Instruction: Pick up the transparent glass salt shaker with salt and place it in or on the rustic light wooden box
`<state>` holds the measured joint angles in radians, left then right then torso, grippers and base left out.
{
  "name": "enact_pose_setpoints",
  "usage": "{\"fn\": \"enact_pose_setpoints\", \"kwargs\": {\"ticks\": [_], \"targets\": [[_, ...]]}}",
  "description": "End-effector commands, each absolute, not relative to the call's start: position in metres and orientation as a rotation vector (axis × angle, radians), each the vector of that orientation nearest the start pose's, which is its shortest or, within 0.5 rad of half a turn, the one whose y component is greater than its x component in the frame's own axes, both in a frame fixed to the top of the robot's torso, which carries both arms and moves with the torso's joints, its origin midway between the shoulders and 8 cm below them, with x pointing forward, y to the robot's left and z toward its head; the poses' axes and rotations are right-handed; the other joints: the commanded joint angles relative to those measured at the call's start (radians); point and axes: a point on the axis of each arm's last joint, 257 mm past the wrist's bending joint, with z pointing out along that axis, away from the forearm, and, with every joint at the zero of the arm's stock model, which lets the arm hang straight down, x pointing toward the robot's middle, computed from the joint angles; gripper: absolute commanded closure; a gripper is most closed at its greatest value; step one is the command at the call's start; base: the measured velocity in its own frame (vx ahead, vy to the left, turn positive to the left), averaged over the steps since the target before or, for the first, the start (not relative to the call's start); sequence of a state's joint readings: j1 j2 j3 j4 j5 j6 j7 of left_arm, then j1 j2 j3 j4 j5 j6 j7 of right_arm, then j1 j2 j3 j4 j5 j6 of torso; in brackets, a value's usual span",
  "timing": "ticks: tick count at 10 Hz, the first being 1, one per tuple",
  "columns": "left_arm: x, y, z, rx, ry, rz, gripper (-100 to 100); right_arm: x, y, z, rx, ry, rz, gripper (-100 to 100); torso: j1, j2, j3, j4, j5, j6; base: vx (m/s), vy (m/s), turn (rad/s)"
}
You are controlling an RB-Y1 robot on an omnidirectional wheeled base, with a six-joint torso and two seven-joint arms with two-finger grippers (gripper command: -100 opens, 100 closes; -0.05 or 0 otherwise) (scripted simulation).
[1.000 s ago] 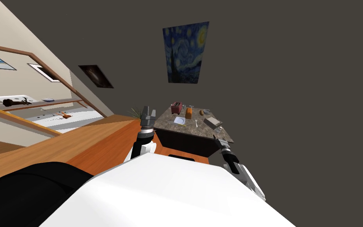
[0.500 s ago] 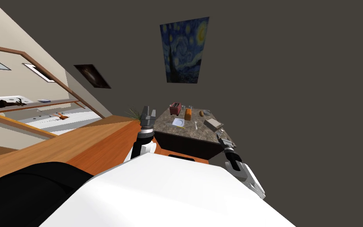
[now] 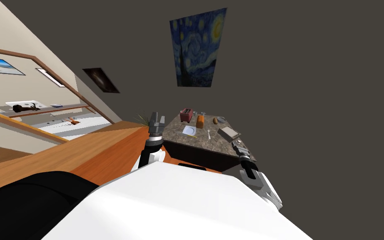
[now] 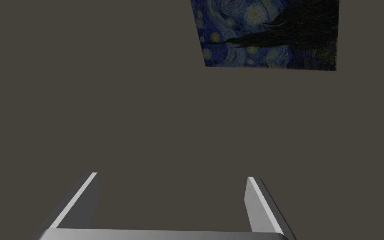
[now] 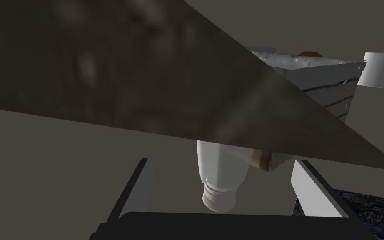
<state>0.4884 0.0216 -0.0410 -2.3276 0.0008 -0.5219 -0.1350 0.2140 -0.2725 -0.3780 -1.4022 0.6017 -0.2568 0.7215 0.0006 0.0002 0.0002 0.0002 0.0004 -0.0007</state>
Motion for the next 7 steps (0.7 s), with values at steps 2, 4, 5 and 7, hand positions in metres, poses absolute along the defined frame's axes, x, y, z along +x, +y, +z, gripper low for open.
{"fn": "enact_pose_setpoints", "kwargs": {"ticks": [2, 4, 5, 7], "targets": [[0.332, 0.260, 0.052, -0.536, 0.602, -1.240, 0, 0.409, -0.539, -0.298, 0.234, 1.653, -0.301, -100, 0.001, 0.001, 0.001, 0.000, 0.000, 0.001, -0.021, 0.046, 0.217], [0.332, 0.260, 0.052, -0.536, 0.602, -1.240, 0, 0.401, -0.564, -0.295, 0.264, 1.648, -0.328, -100, 0.002, 0.002, 0.001, 0.000, 0.000, 0.001, -0.019, 0.049, 0.185], [0.332, 0.260, 0.052, -0.536, 0.602, -1.240, 0, 0.405, -0.559, -0.294, 0.256, 1.649, -0.321, -100, 0.001, 0.002, 0.001, 0.000, 0.000, 0.001, -0.008, 0.017, 0.022], [0.332, 0.260, 0.052, -0.536, 0.602, -1.240, 0, 0.405, -0.560, -0.294, 0.257, 1.649, -0.322, 100, -0.001, 0.001, 0.001, 0.000, 0.000, 0.001, 0.000, 0.000, 0.000]]}}
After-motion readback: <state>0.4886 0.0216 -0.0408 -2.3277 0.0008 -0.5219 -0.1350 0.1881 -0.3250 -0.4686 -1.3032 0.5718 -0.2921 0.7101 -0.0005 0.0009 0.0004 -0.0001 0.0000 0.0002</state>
